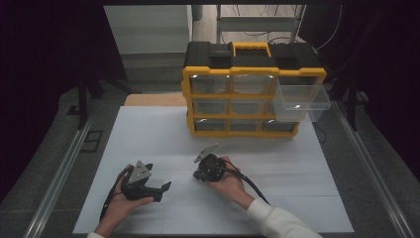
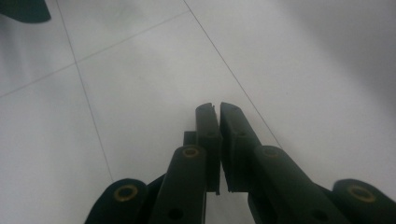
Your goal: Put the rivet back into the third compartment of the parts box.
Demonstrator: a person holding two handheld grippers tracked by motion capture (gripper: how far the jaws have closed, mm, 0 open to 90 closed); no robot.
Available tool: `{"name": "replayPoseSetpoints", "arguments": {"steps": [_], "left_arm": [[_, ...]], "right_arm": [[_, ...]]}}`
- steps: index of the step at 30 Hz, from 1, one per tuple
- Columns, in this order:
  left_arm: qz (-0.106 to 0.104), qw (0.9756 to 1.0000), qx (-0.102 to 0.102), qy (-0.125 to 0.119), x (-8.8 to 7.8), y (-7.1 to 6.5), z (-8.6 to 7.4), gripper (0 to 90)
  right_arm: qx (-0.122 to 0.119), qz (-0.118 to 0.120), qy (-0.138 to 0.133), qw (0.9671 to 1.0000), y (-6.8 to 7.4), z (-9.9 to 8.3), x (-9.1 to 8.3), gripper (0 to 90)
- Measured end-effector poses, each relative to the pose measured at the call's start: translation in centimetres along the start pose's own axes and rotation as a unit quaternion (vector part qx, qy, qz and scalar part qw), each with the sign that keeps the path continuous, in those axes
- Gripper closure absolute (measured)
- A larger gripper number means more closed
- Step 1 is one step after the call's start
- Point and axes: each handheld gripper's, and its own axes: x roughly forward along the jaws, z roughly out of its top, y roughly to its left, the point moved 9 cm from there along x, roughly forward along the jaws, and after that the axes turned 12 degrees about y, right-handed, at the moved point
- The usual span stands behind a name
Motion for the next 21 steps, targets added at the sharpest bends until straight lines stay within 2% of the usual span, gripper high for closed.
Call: {"name": "replayPoseSetpoints", "arguments": {"steps": [6,21], "left_arm": [[0.0,1.0,0.0,0.0,0.0,0.0,0.0,8.7],[0.0,1.0,0.0,0.0,-0.07,0.08,-0.02,8.7]], "right_arm": [[0.001,-0.001,0.006,1.0,0.04,-0.21,0.33,87.8],[-0.002,-0.001,0.0,1.0,-0.2,-0.12,0.11,88.5]]}}
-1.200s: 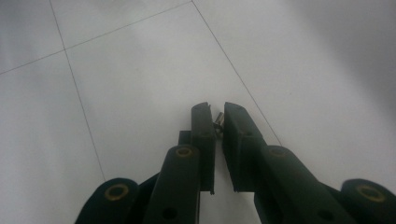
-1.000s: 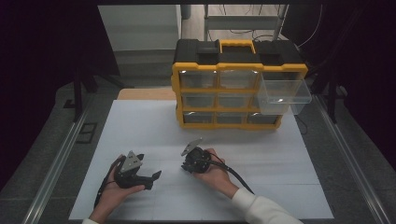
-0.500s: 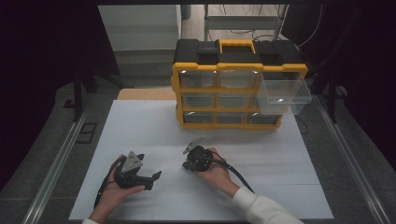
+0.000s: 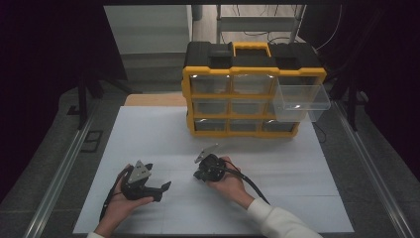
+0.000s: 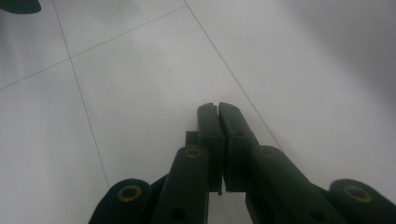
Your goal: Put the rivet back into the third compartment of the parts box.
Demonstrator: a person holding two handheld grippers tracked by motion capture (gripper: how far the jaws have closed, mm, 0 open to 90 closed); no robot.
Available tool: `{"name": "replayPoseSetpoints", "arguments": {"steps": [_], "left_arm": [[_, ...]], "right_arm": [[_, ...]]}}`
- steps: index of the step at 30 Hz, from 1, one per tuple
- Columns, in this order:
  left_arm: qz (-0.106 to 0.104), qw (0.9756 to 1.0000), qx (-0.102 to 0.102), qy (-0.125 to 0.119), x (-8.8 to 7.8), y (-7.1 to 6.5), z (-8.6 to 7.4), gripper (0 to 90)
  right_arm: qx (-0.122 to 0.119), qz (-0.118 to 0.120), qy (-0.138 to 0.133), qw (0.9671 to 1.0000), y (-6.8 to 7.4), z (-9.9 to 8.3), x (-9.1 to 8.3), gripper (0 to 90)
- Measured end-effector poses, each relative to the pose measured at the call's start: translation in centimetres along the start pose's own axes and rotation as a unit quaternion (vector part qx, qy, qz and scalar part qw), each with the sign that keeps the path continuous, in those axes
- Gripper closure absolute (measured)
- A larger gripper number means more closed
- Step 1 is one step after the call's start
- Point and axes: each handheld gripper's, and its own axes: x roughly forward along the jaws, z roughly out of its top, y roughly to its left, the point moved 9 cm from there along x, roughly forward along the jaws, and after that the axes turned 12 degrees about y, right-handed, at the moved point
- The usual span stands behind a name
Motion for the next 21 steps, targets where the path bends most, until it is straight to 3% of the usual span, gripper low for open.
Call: {"name": "replayPoseSetpoints", "arguments": {"steps": [21], "left_arm": [[-0.001,1.0,0.001,0.0,0.0,0.0,0.0,8.7]], "right_arm": [[0.008,0.001,-0.025,0.9997,-0.4,0.6,-1.8,88.7]]}}
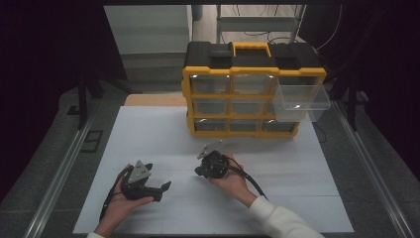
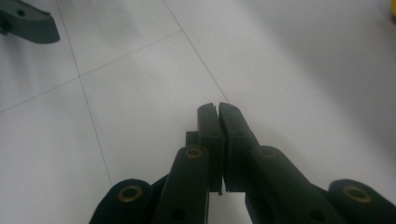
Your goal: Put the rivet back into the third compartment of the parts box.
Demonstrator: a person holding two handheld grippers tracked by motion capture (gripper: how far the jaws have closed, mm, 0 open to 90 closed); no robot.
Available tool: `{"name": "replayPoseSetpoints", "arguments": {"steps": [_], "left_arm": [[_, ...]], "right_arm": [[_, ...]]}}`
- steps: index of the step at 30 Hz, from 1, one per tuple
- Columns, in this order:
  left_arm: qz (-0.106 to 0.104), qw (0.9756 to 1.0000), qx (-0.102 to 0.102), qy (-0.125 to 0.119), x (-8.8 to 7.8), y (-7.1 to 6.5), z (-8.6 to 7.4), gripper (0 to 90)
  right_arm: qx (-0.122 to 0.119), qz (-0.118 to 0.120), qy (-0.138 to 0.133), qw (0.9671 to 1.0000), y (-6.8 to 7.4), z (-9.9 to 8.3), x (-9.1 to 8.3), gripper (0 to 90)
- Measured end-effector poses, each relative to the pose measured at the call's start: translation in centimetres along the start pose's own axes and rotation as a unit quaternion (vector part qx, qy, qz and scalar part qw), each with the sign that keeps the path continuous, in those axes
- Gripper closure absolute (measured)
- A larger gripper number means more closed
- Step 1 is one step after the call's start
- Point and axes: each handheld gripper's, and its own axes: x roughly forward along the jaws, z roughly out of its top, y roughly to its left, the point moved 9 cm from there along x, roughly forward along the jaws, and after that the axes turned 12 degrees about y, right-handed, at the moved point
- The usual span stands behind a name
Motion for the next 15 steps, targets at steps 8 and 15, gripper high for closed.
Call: {"name": "replayPoseSetpoints", "arguments": {"steps": [8,15], "left_arm": [[-0.001,1.0,-0.003,-0.002,0.0,0.0,0.0,8.7],[-0.001,1.0,-0.002,-0.003,0.0,0.0,0.1,8.7]], "right_arm": [[0.0,0.007,-0.034,0.9994,-0.1,0.9,-2.0,88.7],[0.0,0.019,-0.07,0.9974,-0.1,1.7,-4.1,88.8]]}}
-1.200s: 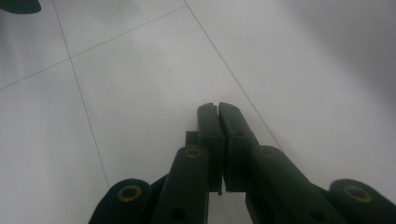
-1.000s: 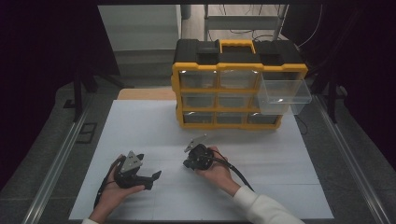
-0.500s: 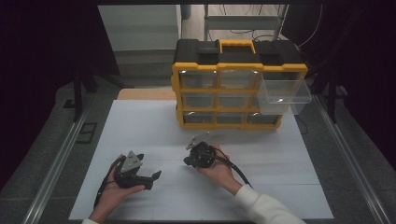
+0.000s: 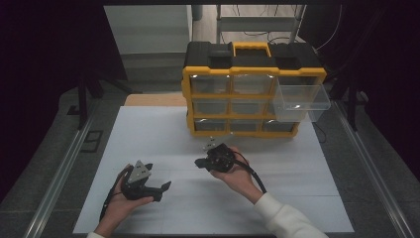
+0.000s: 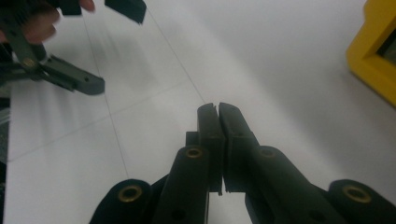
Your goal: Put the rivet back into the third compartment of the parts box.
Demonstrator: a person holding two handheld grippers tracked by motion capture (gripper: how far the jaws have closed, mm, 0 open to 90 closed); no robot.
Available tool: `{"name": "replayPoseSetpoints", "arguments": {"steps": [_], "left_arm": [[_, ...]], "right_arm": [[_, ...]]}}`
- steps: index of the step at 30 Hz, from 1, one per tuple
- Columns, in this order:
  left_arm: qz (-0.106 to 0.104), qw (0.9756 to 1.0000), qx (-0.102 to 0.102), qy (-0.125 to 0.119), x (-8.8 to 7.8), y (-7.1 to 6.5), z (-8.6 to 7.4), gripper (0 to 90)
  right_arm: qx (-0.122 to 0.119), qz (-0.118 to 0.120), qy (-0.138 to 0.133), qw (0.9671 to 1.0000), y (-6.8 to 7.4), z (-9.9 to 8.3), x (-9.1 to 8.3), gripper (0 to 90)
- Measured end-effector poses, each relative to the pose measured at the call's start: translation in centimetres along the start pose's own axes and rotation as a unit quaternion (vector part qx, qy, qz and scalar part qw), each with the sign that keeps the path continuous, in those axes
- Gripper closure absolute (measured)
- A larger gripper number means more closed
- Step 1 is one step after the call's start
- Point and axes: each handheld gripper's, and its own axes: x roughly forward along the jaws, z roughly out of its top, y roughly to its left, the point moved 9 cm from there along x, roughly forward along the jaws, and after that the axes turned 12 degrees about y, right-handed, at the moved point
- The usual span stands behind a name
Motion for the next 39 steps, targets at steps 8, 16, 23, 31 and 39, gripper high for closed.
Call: {"name": "replayPoseSetpoints", "arguments": {"steps": [8,16,23,31,39], "left_arm": [[0.0,1.0,0.001,0.0,0.0,0.0,0.0,8.7],[0.0,1.0,0.0,0.0,0.0,0.0,0.0,8.7],[0.0,1.0,-0.001,-0.001,0.0,0.0,0.0,8.7],[0.001,1.0,-0.001,-0.001,0.0,0.0,0.0,8.7],[0.002,1.0,0.0,0.001,0.1,0.0,0.0,8.7]], "right_arm": [[0.005,0.006,-0.048,0.9988,-0.2,1.5,-3.0,88.8],[0.011,0.01,-0.089,0.9959,-0.4,2.6,-5.8,88.8],[0.012,0.012,-0.117,0.993,-0.5,3.3,-7.8,88.8],[0.012,0.006,-0.143,0.9896,-0.7,3.9,-10.1,88.8],[0.014,0.002,-0.164,0.9864,-0.9,4.3,-11.9,88.8]]}}
